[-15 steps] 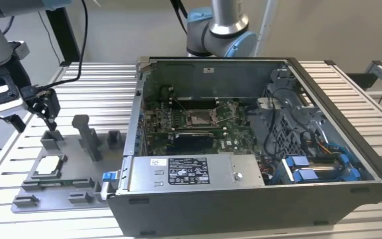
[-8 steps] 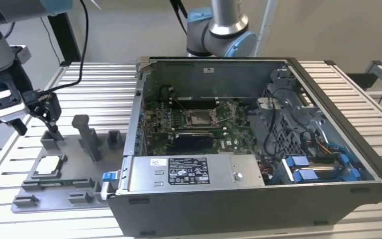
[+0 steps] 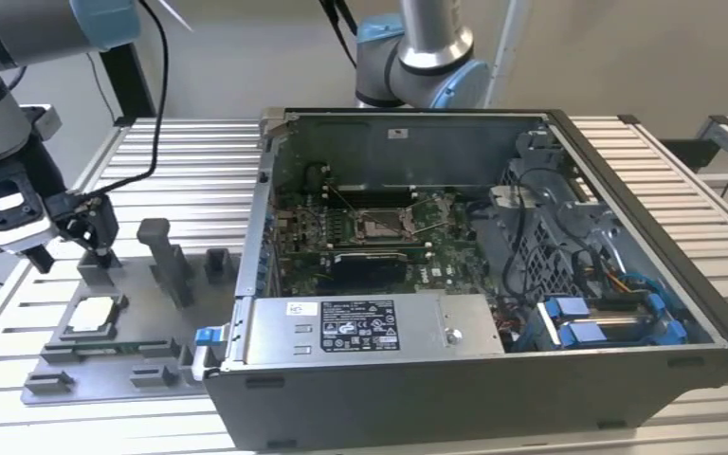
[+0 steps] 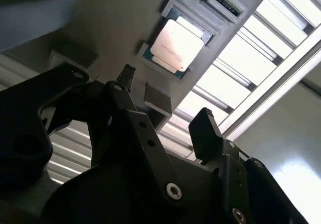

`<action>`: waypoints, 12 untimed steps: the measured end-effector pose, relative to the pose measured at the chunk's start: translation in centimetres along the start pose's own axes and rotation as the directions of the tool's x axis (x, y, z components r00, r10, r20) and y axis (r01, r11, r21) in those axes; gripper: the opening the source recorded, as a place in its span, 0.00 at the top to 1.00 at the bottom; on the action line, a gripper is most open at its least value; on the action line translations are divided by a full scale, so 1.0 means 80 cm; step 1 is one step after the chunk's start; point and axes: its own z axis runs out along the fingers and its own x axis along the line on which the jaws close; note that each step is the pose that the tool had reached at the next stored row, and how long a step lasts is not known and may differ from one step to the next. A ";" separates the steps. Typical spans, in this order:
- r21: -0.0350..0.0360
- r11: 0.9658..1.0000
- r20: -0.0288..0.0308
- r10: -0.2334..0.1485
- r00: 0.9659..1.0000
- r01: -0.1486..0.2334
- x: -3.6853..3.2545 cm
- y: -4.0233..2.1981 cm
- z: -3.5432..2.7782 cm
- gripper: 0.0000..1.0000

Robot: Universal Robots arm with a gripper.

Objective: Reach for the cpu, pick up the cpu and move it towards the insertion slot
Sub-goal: 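Pick up the cpu and move it towards the insertion slot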

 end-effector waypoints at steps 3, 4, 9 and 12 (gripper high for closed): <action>0.000 1.000 0.000 0.000 1.000 0.000 0.0001 -0.0030 0.0061 0.00; 0.000 1.000 0.000 0.000 1.000 0.000 0.0003 -0.0046 0.0079 0.00; 0.000 1.000 0.000 0.000 1.000 0.000 0.0004 -0.0107 0.0172 0.00; 0.000 1.000 0.000 0.000 1.000 0.000 0.0006 -0.0156 0.0223 0.00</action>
